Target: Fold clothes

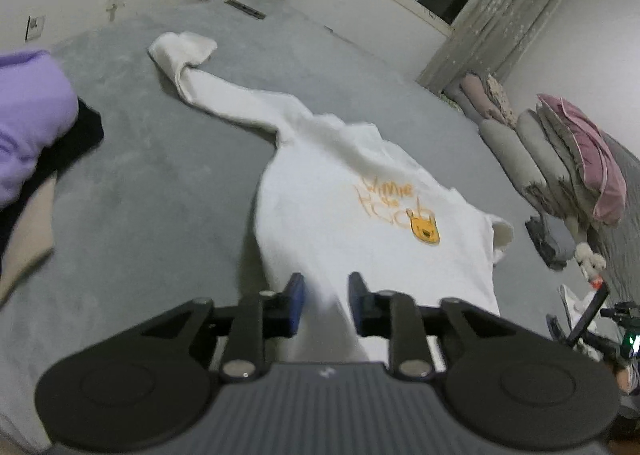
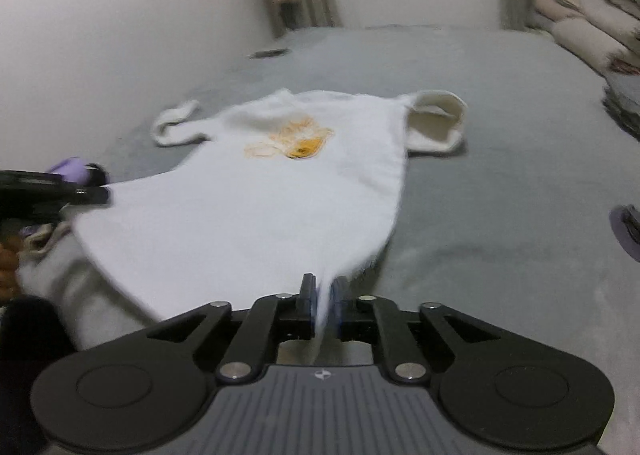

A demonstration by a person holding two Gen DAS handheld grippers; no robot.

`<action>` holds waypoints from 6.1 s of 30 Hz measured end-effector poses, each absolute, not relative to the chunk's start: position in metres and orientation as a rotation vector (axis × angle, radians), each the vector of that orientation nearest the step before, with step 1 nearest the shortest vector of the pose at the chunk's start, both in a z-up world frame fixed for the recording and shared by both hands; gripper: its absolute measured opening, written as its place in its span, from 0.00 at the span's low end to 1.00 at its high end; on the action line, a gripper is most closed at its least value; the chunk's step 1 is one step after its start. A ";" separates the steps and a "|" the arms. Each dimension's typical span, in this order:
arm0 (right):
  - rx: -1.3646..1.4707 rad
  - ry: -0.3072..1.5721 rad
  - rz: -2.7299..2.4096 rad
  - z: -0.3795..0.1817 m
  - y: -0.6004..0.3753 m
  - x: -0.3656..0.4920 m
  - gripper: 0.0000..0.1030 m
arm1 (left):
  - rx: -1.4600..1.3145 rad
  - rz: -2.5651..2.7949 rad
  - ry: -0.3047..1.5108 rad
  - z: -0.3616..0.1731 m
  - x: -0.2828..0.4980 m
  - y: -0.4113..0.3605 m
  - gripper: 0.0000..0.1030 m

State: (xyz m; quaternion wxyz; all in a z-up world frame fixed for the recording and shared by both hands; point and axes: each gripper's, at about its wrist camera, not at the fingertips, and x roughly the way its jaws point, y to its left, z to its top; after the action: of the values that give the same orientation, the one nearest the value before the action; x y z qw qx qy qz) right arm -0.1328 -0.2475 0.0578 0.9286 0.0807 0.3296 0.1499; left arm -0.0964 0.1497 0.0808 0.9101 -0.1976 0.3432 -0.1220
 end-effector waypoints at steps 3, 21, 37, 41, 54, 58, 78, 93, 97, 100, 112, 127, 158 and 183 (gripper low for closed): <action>0.173 0.692 0.297 0.051 -0.248 -0.122 0.28 | -0.395 -0.240 0.709 0.084 -0.084 0.154 0.46; 0.514 0.716 -0.030 0.002 -0.315 0.075 0.34 | -0.278 -0.184 0.709 0.015 0.082 0.078 0.56; -0.854 0.234 -0.253 0.082 -0.187 0.072 0.05 | -0.350 -0.170 0.716 0.011 0.086 0.101 0.57; -0.676 0.459 -0.144 0.050 -0.192 0.069 0.08 | -0.355 -0.212 0.707 0.022 0.086 0.107 0.61; -0.139 0.445 0.326 0.122 -0.229 0.078 0.52 | -0.070 -0.331 0.695 0.070 0.197 0.084 0.74; -0.245 0.675 0.374 0.073 -0.209 0.147 0.50 | 0.019 -0.397 0.756 0.047 0.233 0.071 0.73; -0.486 0.457 0.101 0.038 -0.176 0.197 0.09 | 0.234 -0.260 0.567 0.027 0.249 0.028 0.12; 0.015 0.516 0.014 0.066 -0.239 0.121 0.36 | -0.202 -0.192 0.609 0.090 0.153 0.091 0.56; 0.110 0.641 -0.037 0.057 -0.269 0.084 0.36 | -0.263 -0.205 0.658 0.082 0.112 0.093 0.70; 0.205 0.690 -0.045 0.045 -0.295 0.065 0.37 | -0.253 -0.202 0.680 0.066 0.096 0.088 0.72; -0.075 0.687 -0.051 0.029 -0.286 0.086 0.08 | -0.115 -0.177 0.745 0.002 0.075 0.066 0.74; -0.976 0.489 -0.399 0.005 -0.246 0.098 0.08 | -0.128 -0.195 0.749 0.005 0.074 0.066 0.78; 1.412 0.427 -0.317 -0.024 -0.425 0.071 0.63 | -0.152 -0.193 0.751 0.004 0.078 0.067 0.78; 1.032 0.316 -0.417 0.032 -0.430 0.101 0.14 | -0.178 -0.195 0.755 0.006 0.080 0.067 0.78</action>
State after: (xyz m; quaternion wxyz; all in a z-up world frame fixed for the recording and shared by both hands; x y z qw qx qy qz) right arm 0.1009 -0.4299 0.0319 0.8373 0.4876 0.1494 -0.1969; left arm 0.0797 0.0666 0.0055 0.9210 -0.0865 0.3677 -0.0949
